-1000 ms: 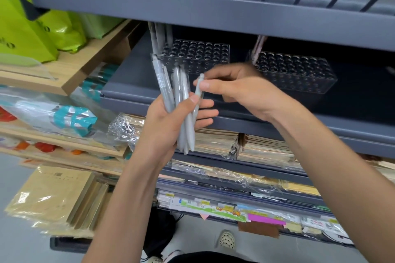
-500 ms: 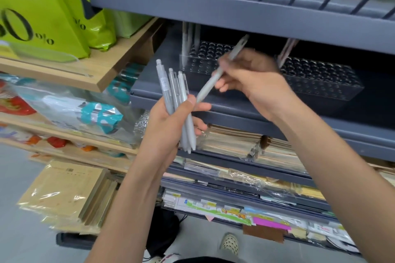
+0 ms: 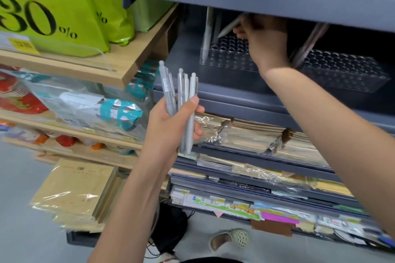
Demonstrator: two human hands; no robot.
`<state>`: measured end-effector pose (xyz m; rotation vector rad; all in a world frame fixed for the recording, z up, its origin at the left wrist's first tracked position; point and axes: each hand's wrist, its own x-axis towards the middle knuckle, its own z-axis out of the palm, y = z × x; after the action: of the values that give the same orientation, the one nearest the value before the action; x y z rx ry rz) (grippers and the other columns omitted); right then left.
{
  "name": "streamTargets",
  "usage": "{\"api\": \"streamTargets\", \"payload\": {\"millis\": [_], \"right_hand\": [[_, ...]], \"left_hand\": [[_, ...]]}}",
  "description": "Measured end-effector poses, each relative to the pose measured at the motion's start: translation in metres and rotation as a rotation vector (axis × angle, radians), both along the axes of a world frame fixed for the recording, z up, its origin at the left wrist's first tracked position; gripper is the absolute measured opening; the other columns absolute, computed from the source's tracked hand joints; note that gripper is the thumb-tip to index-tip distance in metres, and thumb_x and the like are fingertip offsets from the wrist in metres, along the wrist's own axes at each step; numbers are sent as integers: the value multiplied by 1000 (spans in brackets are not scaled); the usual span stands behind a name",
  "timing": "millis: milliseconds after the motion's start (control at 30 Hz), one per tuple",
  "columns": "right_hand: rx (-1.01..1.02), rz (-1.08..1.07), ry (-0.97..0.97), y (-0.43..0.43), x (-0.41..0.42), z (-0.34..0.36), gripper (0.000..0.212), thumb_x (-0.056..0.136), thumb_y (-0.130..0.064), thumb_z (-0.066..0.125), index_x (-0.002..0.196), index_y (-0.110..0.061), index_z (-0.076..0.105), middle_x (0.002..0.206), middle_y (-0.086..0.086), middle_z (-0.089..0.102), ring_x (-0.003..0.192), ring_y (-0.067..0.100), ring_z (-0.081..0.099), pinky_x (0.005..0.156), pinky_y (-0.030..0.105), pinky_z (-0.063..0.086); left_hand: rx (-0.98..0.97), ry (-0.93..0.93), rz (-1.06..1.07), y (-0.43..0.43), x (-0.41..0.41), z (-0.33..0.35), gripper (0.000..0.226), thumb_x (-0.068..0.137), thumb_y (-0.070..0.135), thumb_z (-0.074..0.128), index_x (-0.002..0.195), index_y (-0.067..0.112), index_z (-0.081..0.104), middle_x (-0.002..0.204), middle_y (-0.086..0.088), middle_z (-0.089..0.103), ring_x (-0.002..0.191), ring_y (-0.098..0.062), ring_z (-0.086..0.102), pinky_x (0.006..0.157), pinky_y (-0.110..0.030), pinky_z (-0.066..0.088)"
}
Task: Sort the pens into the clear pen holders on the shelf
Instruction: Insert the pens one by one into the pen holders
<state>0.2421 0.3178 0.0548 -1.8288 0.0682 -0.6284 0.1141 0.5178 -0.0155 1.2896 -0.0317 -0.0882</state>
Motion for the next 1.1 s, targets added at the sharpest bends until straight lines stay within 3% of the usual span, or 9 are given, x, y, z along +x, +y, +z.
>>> {"api": "streamTargets", "payload": {"millis": [133,300,400,500,600,667,767,933,1100], "right_hand": [[-228,-15,36,7,15,-4,16,97,-28,54,87,-18,63,82,-2,69,80,12,69,85,40,55],[-450,-41,105,19,25,0,32,94,-37,53,96,-7,65,93,10,70,86,23,65,79,35,52],[-426,-19,102,24,30,0,17,94,-30,57,81,-18,55,91,11,68,85,26,66,77,37,53],[-408,-35,76,28,29,1,29,93,-25,59,71,-29,41,91,12,68,85,27,66,78,38,53],[-440,-84,64,28,32,-1,25,90,-26,61,71,-27,45,94,10,69,88,25,66,80,36,53],[-451,-102,85,27,34,-1,15,90,-27,61,79,-23,51,97,10,69,91,25,65,82,36,53],[-400,-69,158,26,35,1,22,91,-26,60,73,-26,47,101,12,70,94,28,66,83,39,54],[-361,-109,100,24,11,8,16,88,-38,62,82,-24,62,86,-2,70,77,11,63,73,26,50],[-184,443,276,33,-52,3,20,83,-37,71,80,-18,71,68,-1,71,49,9,48,43,23,38]], "left_hand": [[31,-16,16,6,3,-3,22,95,32,66,113,20,61,97,-5,77,52,-16,61,52,-28,53],[31,12,35,11,6,-9,28,97,33,64,117,14,58,99,-7,76,48,-17,58,48,-26,51],[46,42,39,12,6,-12,25,98,30,63,112,10,59,97,-6,77,48,-16,56,46,-25,50],[46,51,47,13,5,-16,9,98,25,61,101,18,66,94,-6,77,47,-15,56,46,-26,50],[55,44,44,13,5,-15,25,98,23,59,79,31,74,94,-6,77,48,-15,56,47,-27,50],[42,31,32,14,5,-15,12,99,25,60,95,24,71,98,-5,77,49,-15,57,48,-27,51],[33,18,13,15,4,-13,27,99,29,61,119,12,61,104,-3,77,51,-15,60,52,-26,53],[5,-31,-14,14,5,-12,27,98,30,62,120,14,61,105,-4,77,53,-16,62,52,-26,54],[3,-59,-13,6,7,-12,25,98,30,62,117,13,62,102,-4,77,56,-17,65,52,-27,54]]}}
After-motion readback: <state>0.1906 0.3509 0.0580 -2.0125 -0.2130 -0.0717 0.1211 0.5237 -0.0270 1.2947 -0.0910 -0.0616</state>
